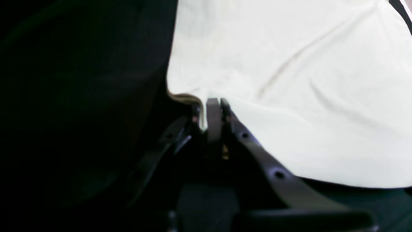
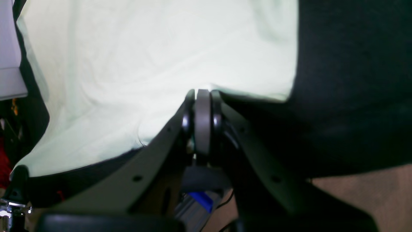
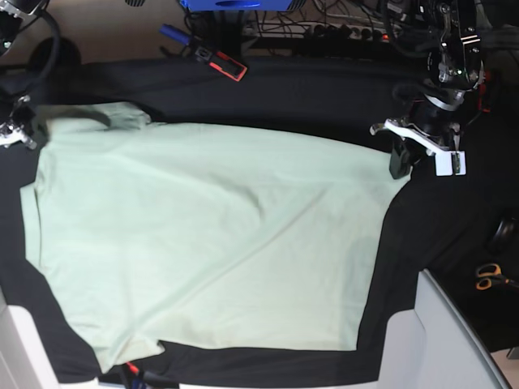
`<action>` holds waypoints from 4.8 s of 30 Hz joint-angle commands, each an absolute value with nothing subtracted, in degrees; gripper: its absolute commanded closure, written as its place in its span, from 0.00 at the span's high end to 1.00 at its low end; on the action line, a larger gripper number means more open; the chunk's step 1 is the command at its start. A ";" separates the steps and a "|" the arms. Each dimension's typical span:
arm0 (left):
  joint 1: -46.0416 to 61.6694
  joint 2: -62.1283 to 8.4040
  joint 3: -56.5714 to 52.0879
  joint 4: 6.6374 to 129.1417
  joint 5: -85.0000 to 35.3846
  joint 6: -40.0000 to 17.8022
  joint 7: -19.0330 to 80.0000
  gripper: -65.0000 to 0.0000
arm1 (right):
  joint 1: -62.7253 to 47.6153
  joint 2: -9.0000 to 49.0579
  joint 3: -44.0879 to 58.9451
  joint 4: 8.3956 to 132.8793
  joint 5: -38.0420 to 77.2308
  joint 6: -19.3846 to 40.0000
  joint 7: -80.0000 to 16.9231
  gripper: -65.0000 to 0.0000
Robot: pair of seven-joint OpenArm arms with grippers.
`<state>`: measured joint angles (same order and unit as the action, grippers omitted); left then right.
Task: Fold the T-shirt properly
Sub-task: 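Lift the shoulders and drag them toward the hem with both grippers, then lay the shoulder edge down onto the shirt body with both grippers, then open both grippers and raise them away from the shirt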
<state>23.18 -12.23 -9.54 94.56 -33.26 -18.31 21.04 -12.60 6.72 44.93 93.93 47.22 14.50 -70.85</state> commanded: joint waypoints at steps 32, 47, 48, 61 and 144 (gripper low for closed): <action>8.13 -11.30 -10.07 86.64 -33.98 -18.59 25.63 0.00 | 1.71 8.22 44.44 82.07 47.60 10.51 -70.02 0.00; 1.10 -11.30 -9.54 77.58 -33.71 -18.59 25.45 0.00 | 6.90 12.00 44.44 71.52 42.15 11.03 -63.43 0.00; 0.84 -11.30 -9.54 77.14 -33.71 -18.59 25.45 0.00 | 6.99 12.44 44.44 70.73 42.15 11.03 -62.90 0.00; -2.07 -11.21 -9.54 72.66 -33.63 -18.59 25.45 0.00 | 9.71 13.49 36.35 67.38 42.24 10.95 -57.01 0.00; 13.14 -10.59 -19.65 81.27 -21.32 -18.77 25.27 0.00 | -0.92 -4.00 35.91 67.65 42.24 15.69 -49.71 0.52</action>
